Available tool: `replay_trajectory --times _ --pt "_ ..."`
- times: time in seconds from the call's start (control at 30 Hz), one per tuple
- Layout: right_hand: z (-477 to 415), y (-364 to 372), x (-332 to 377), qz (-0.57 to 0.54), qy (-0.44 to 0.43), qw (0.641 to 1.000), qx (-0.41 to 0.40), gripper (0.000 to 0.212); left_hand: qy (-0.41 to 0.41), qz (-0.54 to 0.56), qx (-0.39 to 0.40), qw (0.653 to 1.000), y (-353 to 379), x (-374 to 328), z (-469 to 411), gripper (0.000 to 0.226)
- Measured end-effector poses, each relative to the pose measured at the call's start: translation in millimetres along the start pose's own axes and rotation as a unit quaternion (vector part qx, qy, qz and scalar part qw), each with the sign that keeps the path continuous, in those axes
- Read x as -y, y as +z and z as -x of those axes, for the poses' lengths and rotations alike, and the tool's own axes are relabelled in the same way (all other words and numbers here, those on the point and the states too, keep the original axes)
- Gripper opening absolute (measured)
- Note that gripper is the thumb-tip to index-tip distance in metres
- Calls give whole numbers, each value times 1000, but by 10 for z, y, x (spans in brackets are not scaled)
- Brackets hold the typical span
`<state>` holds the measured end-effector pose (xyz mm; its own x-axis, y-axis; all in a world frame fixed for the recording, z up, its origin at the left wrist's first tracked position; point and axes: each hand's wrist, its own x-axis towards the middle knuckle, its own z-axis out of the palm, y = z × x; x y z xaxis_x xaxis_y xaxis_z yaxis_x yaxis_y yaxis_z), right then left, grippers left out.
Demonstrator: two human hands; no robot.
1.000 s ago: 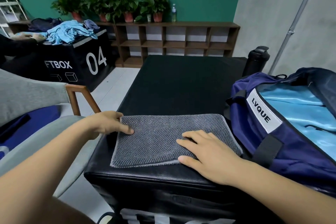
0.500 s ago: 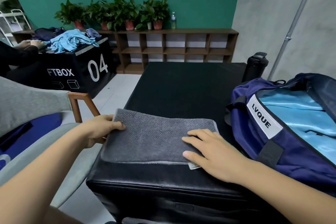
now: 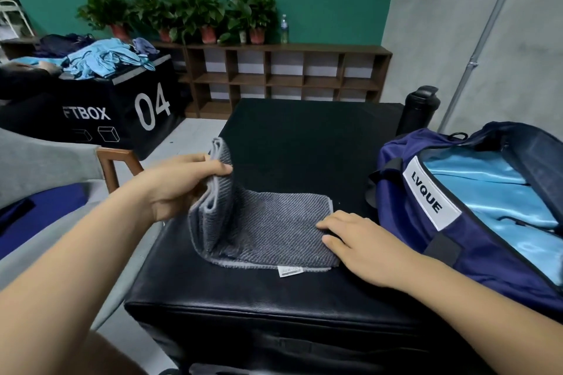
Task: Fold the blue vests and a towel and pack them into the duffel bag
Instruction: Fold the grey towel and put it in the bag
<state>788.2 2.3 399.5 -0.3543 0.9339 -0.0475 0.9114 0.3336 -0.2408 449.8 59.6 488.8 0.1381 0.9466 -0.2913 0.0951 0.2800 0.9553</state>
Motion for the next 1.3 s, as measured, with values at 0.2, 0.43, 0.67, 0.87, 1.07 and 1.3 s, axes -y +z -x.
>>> replay_trajectory --times 0.2,0.43,0.67,0.87,1.07,1.3 --pt "-30 -14 16 -20 0 1000 -14 39 19 -43 30 998 635 20 -224 33" --pt "-58 -59 -39 -107 36 993 -27 36 21 -121 40 992 1273 183 -406 36" --pt "-47 -100 -62 -149 59 986 -34 37 28 -173 45 984 1608 296 -492 37" --pt "-53 -91 -74 -177 118 973 -90 34 48 -198 46 978 1691 472 -512 34" --pt "-67 -62 -90 -135 86 979 -126 25 48 -128 130 982 1503 329 -386 26" --pt "10 -82 37 -58 -40 992 -100 44 186 -320 -41 928 781 318 -469 24"
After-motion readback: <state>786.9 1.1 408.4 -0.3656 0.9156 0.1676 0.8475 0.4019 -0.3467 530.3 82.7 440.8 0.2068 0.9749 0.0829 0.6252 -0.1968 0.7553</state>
